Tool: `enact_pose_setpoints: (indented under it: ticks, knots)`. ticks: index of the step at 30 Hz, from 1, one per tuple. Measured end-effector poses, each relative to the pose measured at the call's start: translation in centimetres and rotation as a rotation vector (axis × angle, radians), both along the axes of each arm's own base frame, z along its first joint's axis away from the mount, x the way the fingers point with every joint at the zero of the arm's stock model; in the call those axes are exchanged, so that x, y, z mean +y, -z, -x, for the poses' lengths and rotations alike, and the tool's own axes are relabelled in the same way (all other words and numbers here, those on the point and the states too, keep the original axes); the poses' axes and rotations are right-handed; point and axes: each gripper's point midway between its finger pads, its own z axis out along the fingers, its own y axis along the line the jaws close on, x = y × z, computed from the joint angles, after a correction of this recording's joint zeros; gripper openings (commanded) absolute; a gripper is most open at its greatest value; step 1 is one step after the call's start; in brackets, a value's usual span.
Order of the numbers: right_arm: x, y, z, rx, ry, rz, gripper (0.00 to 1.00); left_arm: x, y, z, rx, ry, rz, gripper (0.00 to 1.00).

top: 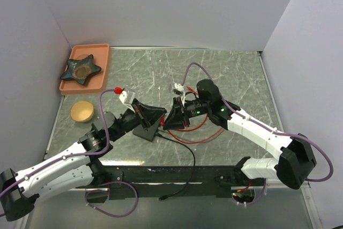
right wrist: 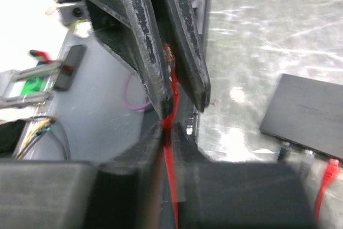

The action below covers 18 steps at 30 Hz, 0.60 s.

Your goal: Insert the plug into the switch port

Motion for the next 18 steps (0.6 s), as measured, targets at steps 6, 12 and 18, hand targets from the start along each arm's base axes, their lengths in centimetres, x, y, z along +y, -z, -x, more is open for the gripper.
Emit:
enact_pose_setpoints:
  ticks: [6, 12, 18]
  knots:
    - [-0.3, -0.3, -1.9, -0.047, 0.152, 0.03, 0.87, 0.8, 0.4, -1.5, 0.069, -0.099, 0.021, 0.01]
    - [-2.3, -2.7, -3.4, -0.169, 0.371, -0.038, 0.99, 2.0, 0.7, -3.6, 0.174, -0.24, 0.052, 0.01]
    - [-2.8, -4.8, -5.1, -0.238, 0.57, -0.086, 0.99, 3.6, 1.7, -5.4, 0.317, -0.394, 0.092, 0.01]
